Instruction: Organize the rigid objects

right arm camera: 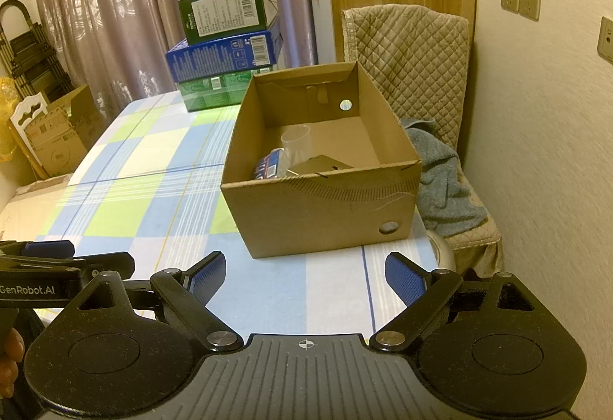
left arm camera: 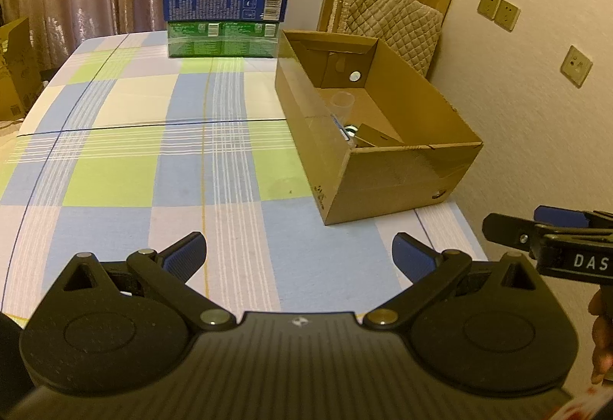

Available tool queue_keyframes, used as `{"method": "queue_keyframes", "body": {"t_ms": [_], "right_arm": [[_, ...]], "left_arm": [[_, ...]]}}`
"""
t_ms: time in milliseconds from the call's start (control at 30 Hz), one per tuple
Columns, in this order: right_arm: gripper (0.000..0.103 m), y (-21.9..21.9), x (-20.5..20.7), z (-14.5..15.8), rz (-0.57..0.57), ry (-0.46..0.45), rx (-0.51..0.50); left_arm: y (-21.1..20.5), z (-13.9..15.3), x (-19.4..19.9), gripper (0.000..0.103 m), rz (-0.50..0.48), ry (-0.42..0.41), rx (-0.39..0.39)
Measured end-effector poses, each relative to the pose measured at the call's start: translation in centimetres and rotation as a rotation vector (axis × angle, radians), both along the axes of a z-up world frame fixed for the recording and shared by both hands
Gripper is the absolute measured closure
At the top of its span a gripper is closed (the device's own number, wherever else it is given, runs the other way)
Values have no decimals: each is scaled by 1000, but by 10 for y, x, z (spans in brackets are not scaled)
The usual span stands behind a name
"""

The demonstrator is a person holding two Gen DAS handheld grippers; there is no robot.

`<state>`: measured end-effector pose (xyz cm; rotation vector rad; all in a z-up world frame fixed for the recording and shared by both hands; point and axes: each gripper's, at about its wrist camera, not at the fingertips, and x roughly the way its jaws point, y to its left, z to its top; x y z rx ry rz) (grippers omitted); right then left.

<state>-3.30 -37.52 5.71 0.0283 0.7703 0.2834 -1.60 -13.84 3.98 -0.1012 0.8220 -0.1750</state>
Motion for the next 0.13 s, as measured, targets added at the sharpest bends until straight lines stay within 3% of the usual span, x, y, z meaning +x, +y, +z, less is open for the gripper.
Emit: {"method": "queue_keyframes", "body": {"t_ms": [133], "right_arm": [[16,1,0,1,2,-3,0]], "left_arm": [[6,0,2,1,5,4,-35]]}}
